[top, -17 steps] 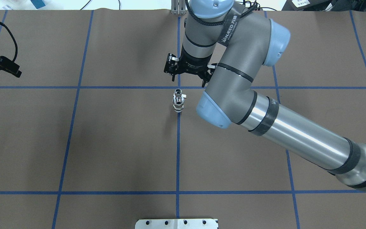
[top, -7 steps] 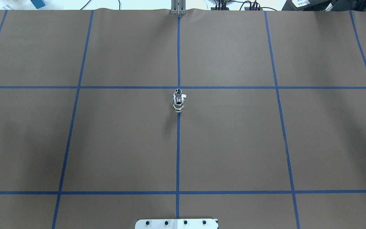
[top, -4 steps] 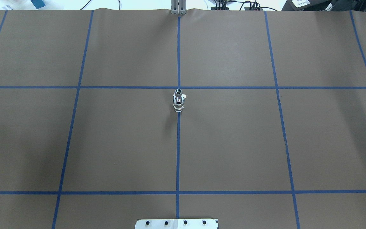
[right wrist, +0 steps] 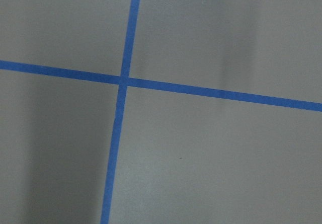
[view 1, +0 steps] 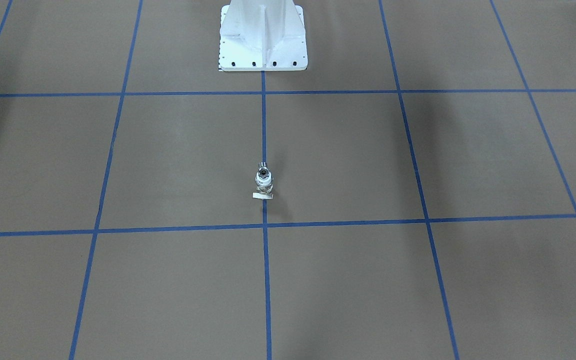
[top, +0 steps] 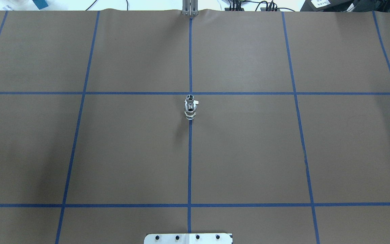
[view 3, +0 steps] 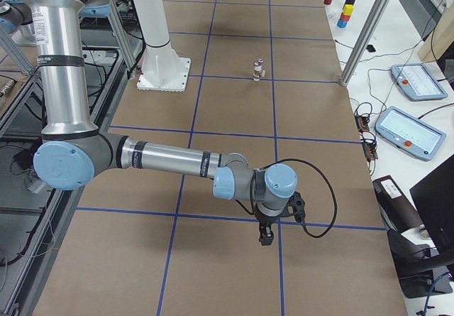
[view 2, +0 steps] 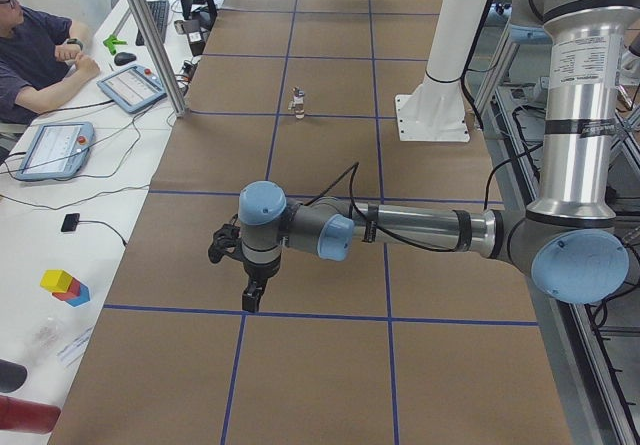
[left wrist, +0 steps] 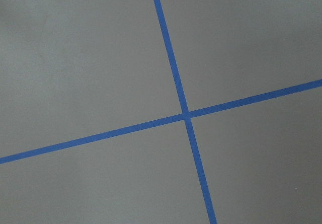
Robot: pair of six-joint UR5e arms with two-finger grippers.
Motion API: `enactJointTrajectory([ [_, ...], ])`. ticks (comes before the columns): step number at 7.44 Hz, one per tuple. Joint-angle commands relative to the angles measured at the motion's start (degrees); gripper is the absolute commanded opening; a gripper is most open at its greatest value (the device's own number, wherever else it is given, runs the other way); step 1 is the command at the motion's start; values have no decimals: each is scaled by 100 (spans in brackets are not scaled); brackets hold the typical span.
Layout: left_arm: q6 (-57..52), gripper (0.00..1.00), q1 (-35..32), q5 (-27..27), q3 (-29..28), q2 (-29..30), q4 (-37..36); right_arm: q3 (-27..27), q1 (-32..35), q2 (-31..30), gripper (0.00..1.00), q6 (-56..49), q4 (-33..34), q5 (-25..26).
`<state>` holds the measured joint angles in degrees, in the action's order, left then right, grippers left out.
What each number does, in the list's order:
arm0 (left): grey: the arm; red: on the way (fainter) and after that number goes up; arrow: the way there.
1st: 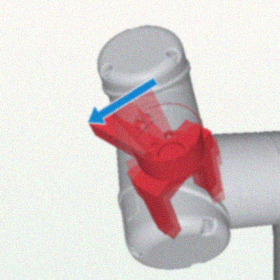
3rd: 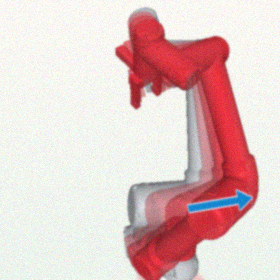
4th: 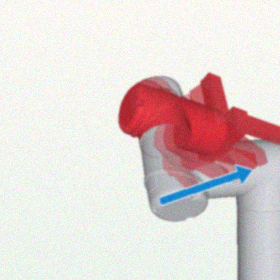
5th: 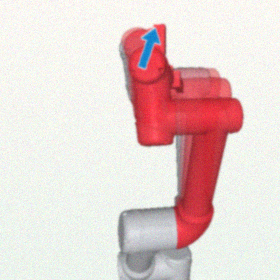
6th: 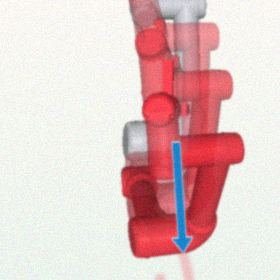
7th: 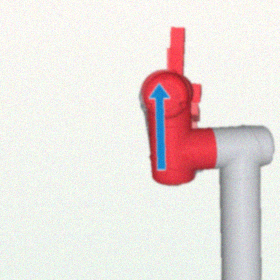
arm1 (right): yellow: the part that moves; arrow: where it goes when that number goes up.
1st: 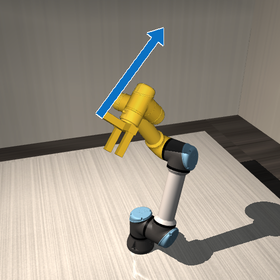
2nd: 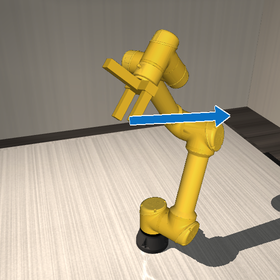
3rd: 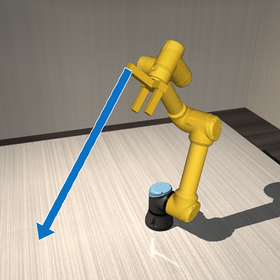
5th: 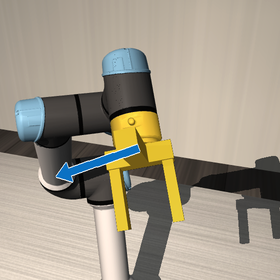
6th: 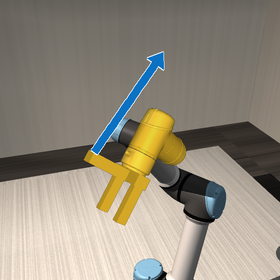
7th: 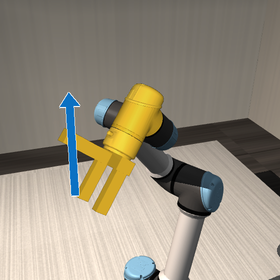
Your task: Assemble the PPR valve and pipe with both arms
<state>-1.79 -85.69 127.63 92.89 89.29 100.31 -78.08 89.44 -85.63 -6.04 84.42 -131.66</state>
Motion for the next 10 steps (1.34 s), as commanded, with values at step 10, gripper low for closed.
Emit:
enactJointTrajectory([
  [10,13,100,-18,7,-139,2,-90,-1042,-145,29,99,1501,409,-378],
])
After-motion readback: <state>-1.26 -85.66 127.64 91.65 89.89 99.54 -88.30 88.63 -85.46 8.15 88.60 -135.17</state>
